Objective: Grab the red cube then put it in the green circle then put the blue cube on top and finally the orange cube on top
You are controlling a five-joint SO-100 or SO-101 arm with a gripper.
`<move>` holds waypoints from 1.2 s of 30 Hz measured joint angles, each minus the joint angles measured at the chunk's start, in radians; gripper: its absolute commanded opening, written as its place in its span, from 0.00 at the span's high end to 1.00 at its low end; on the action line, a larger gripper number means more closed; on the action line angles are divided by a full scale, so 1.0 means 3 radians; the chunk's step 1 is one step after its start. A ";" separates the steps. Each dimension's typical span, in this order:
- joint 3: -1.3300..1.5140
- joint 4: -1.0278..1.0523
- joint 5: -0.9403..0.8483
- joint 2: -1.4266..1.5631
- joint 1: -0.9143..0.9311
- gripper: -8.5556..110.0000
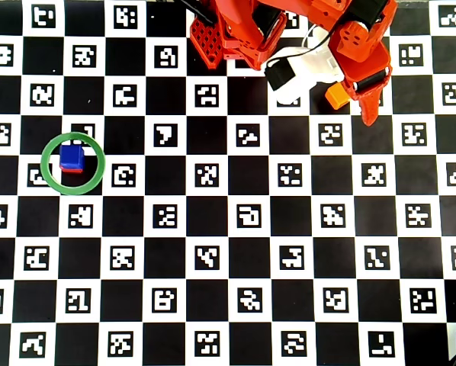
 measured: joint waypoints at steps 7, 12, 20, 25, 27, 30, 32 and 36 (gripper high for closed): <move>0.0276 -0.0225 0.0051 -0.0061 -0.0133 0.60; 0.0424 -0.0373 0.0077 -0.0164 -0.0133 0.60; 0.0460 -0.0532 0.0159 -0.0455 -0.0184 0.60; 0.0486 -0.0634 0.0189 -0.0568 -0.0271 0.60; 0.0486 -0.0670 0.0189 -0.0583 -0.0297 0.60; 0.0486 -0.0731 0.0189 -0.0660 -0.0317 0.60; 0.0501 -0.0772 0.0189 -0.0716 -0.0332 0.60; 0.0547 -0.0885 0.0199 -0.0803 -0.0337 0.60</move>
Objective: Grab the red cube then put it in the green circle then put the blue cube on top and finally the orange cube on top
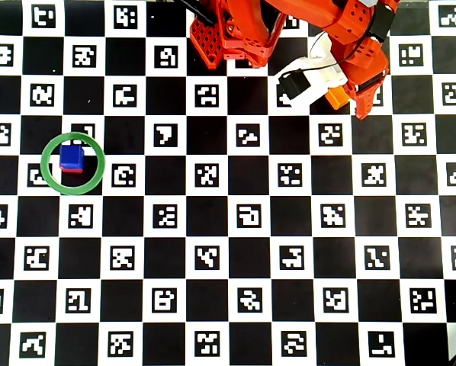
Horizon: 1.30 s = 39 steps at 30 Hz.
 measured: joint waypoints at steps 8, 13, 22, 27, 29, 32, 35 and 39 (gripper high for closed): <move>0.0077 -0.0210 -0.0005 -0.0138 0.0000 0.60; 0.0102 -0.0251 -0.0056 -0.0143 0.0000 0.60; 0.0102 -0.0276 -0.0061 -0.0143 0.0046 0.61; 0.0102 -0.0302 -0.0061 -0.0143 0.0066 0.63; 0.0102 -0.0302 -0.0061 -0.0143 0.0066 0.64; 0.0102 -0.0302 -0.0061 -0.0143 0.0066 0.67; 0.0102 -0.0302 -0.0061 -0.0143 0.0066 0.71; 0.0118 -0.0302 -0.0061 -0.0143 0.0066 0.78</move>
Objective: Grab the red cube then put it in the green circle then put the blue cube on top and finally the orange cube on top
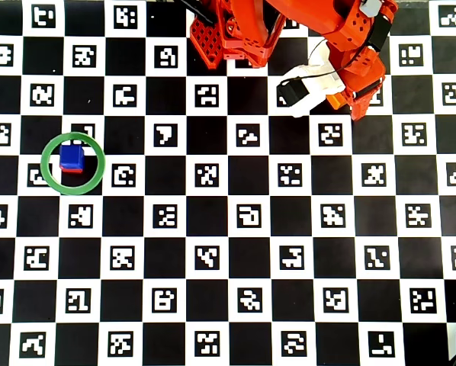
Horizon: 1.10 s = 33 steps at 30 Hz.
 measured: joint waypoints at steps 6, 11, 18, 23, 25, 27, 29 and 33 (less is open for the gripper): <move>0.0005 0.0000 0.0000 0.0000 0.0000 0.84; 0.0005 0.0000 0.0000 0.0000 0.0000 0.85; 0.0005 0.0000 -0.0010 0.0000 0.0015 0.85; 0.0005 0.0087 -0.0164 0.0000 0.0118 0.86; 0.0005 0.0153 -0.0225 0.0000 0.0169 0.86; 0.0000 0.0230 -0.0266 0.0061 0.0261 0.86; -0.0036 0.0332 -0.0317 0.0143 0.0332 0.86; -0.0215 0.0634 -0.0470 0.0256 0.0501 0.86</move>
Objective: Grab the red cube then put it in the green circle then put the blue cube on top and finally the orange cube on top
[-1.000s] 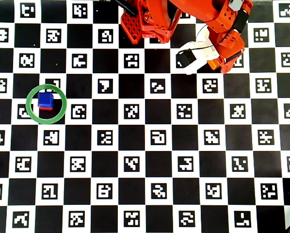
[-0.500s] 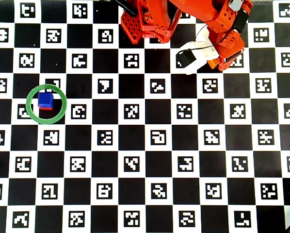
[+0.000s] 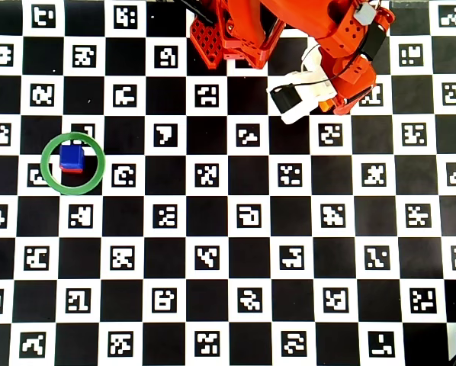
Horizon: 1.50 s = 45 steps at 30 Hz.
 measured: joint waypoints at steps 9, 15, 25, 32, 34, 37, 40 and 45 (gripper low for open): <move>-0.0608 0.0690 -0.0542 0.0020 0.0741 0.87; -0.0997 0.0936 -0.1268 0.0020 0.1514 0.87; -0.2107 0.1662 -0.2669 -0.0557 0.2950 0.87; -0.2940 0.1825 -0.3165 -0.1074 0.3917 0.87; -0.3180 0.1841 -0.3298 -0.1197 0.4162 0.87; -0.3564 0.1871 -0.3446 -0.1391 0.4505 0.87; -0.3891 0.1887 -0.3610 -0.1514 0.4781 0.87; -0.4224 0.1892 -0.3835 -0.1631 0.5154 0.87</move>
